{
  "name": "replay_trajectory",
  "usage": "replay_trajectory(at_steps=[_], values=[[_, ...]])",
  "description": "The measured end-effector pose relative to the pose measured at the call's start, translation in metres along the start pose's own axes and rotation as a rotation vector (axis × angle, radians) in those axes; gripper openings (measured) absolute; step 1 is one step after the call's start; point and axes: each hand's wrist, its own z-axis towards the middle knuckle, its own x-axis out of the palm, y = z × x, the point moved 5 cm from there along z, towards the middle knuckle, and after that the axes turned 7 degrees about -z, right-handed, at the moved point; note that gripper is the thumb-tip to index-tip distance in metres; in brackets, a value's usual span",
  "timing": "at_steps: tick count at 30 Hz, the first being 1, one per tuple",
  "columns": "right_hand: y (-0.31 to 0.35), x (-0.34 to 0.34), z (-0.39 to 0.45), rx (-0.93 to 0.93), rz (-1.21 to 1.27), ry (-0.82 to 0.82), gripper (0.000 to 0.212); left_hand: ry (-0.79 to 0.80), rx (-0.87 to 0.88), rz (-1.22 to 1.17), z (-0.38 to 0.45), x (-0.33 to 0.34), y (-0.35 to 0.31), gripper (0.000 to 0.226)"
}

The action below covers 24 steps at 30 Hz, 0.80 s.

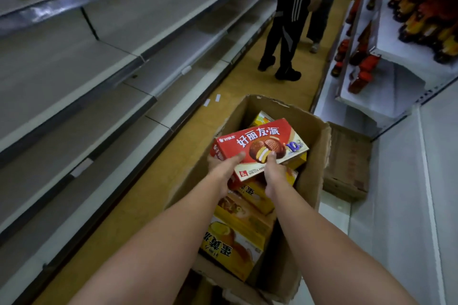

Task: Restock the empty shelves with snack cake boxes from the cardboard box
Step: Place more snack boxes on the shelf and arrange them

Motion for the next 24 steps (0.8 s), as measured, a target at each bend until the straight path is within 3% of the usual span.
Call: replay_trajectory(at_steps=[3,6,9,12,20,24], values=[[-0.004,0.009,-0.008,-0.006,0.015,0.130,0.060,-0.023,0.042,0.036,-0.011,-0.021,-0.014,0.081],[0.006,-0.002,-0.011,-0.075,-0.005,-0.005,0.065,0.022,0.111,0.048,-0.028,-0.053,-0.036,0.068],[0.022,0.000,-0.014,-0.178,-0.178,-0.097,0.070,0.029,0.154,0.064,-0.042,-0.087,-0.056,0.057],[0.032,0.035,-0.029,-0.218,-0.245,0.036,0.039,-0.022,0.198,0.049,-0.052,-0.124,-0.070,0.062],[0.036,0.147,-0.086,-0.351,-0.416,0.193,0.053,-0.333,0.364,-0.200,-0.074,-0.228,-0.098,0.055],[0.025,0.201,-0.113,-0.357,-0.431,0.335,0.021,-0.410,0.398,-0.206,-0.088,-0.278,-0.108,0.046]])
